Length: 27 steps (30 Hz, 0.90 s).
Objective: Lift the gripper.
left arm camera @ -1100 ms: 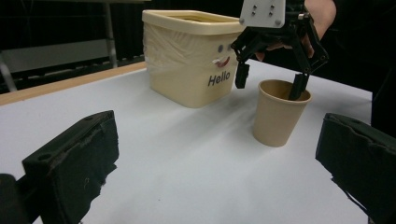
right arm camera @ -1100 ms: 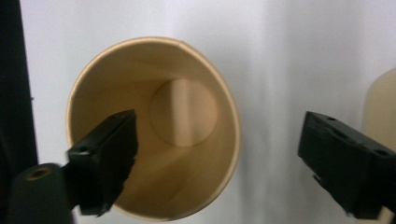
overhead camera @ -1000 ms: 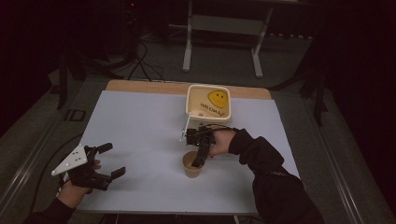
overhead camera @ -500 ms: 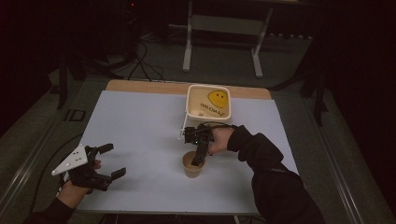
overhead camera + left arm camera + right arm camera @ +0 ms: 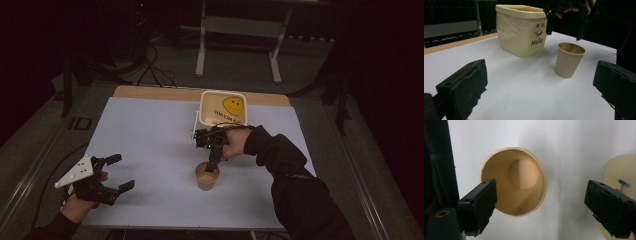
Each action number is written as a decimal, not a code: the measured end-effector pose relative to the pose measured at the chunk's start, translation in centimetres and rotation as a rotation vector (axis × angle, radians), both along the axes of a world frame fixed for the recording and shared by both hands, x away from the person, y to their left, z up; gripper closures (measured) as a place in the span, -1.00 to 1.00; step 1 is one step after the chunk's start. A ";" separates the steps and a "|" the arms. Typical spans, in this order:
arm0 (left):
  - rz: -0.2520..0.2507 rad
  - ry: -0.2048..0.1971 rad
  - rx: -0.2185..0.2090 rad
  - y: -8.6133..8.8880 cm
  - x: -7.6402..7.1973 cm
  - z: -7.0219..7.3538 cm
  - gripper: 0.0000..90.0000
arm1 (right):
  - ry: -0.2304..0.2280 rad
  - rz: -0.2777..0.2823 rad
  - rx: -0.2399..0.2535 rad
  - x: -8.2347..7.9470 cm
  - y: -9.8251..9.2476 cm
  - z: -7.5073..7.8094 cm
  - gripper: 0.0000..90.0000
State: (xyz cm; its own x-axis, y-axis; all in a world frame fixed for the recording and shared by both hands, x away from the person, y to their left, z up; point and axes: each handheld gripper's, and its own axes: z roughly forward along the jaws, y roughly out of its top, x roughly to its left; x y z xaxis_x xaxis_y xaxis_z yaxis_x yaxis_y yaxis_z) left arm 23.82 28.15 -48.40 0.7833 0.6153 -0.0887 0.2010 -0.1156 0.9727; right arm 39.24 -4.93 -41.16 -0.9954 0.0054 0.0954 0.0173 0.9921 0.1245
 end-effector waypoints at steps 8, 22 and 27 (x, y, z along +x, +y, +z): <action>-0.003 0.002 -0.002 0.0 0.0 0.0 -0.99 | -0.006 0.011 -0.003 -0.2 0.3 2.0 -0.75; -0.010 0.007 -0.006 0.0 0.1 -0.1 -0.99 | -0.035 0.033 -0.001 -0.6 0.7 5.2 -0.75; -0.010 0.010 -0.011 0.1 0.1 -0.1 -0.99 | -0.042 0.037 0.014 -0.7 0.7 6.1 -0.74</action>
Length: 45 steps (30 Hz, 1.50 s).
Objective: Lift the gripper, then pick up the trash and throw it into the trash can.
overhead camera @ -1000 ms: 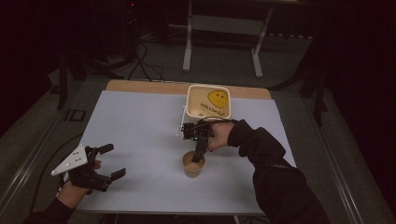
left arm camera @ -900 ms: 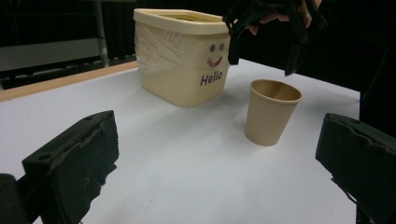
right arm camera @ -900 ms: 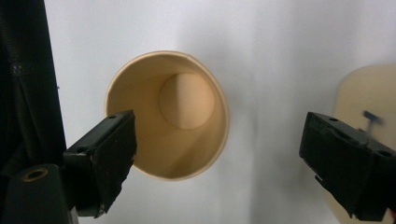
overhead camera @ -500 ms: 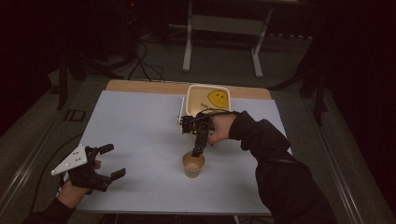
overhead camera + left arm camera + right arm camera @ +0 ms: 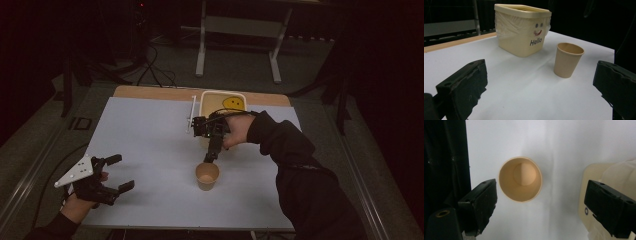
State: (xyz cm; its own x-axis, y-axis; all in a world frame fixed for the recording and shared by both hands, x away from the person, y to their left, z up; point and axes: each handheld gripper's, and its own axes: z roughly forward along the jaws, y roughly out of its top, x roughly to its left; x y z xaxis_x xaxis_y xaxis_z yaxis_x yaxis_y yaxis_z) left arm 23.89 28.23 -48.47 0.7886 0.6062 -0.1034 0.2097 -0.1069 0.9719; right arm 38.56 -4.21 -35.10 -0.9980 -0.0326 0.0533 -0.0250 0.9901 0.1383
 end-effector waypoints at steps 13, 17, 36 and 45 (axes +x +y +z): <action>-0.003 0.004 -0.002 0.0 0.1 0.0 -0.99 | -0.023 0.004 0.035 -0.3 0.1 2.8 -0.74; -0.003 0.003 -0.002 0.0 0.1 0.0 -0.99 | -0.024 0.001 0.025 -0.4 0.1 3.1 -0.75; -0.008 0.002 -0.005 0.0 0.1 0.0 -0.99 | -0.038 0.008 0.036 -0.8 0.2 3.9 -0.78; -0.012 0.000 -0.001 0.0 0.0 0.0 -0.99 | -0.034 0.002 0.040 -1.2 0.0 3.5 -0.80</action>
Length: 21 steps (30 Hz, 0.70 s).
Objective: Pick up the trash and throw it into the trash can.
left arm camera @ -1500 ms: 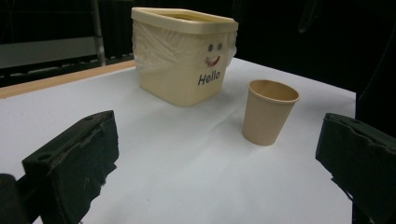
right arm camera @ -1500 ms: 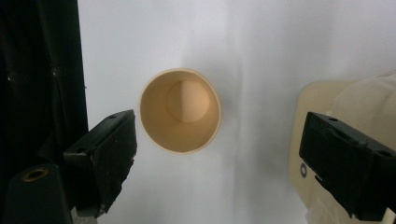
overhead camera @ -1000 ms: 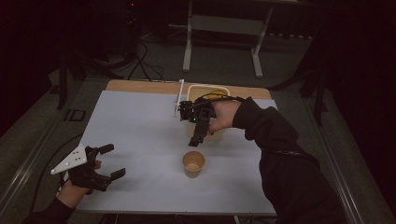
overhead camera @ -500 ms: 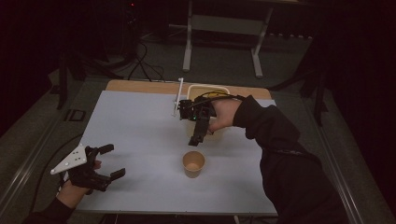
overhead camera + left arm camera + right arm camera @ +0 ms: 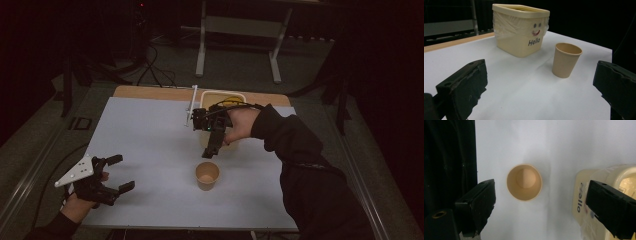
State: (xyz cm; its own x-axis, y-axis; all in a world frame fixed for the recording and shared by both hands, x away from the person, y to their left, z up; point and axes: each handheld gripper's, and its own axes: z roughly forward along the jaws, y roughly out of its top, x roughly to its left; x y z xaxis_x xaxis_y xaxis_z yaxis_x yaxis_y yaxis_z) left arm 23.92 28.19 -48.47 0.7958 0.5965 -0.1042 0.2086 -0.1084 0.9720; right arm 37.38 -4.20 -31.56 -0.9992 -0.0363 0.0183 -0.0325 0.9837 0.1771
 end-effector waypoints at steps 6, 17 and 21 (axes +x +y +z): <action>-0.002 0.002 0.002 0.0 0.0 0.0 -0.99 | 0.019 0.009 -0.011 -0.4 0.0 -1.0 -0.80; -0.006 0.002 0.002 0.0 0.0 0.0 -0.99 | 0.053 0.023 -0.011 -0.9 0.1 -3.3 -0.80; -0.009 0.002 0.001 -0.1 0.1 0.0 -0.99 | 0.052 0.027 -0.012 -1.0 0.0 -4.4 -0.80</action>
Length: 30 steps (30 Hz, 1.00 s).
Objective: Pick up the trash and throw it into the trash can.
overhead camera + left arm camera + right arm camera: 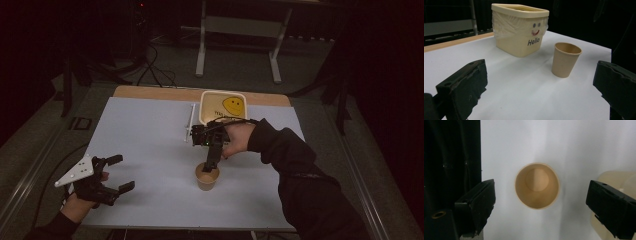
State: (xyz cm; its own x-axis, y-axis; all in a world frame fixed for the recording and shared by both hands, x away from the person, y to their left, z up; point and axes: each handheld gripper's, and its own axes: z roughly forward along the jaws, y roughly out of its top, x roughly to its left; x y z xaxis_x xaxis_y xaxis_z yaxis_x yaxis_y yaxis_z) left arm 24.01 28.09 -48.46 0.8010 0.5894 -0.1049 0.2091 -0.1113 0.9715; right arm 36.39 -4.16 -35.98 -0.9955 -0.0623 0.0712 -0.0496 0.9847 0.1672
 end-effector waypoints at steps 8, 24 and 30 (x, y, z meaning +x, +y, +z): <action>-0.004 0.002 0.000 -0.1 0.1 0.0 -0.99 | 0.022 -0.016 -0.007 -0.1 -0.3 -2.6 -0.80; -0.010 0.007 0.001 -0.1 0.1 -0.1 -0.99 | 0.043 -0.013 -0.008 -0.2 -0.2 -6.2 -0.80; -0.015 0.007 0.001 -0.1 0.1 -0.1 -0.99 | 0.045 -0.023 -0.020 0.0 -0.2 -6.9 -0.80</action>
State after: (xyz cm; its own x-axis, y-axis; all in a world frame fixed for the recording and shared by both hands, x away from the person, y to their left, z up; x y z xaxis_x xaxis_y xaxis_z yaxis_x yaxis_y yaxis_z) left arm 24.13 28.01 -48.60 0.8087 0.5777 -0.1102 0.2144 -0.1151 0.9699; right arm 36.39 -4.34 -42.90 -0.9924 -0.0379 0.1173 -0.0202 0.9887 0.1486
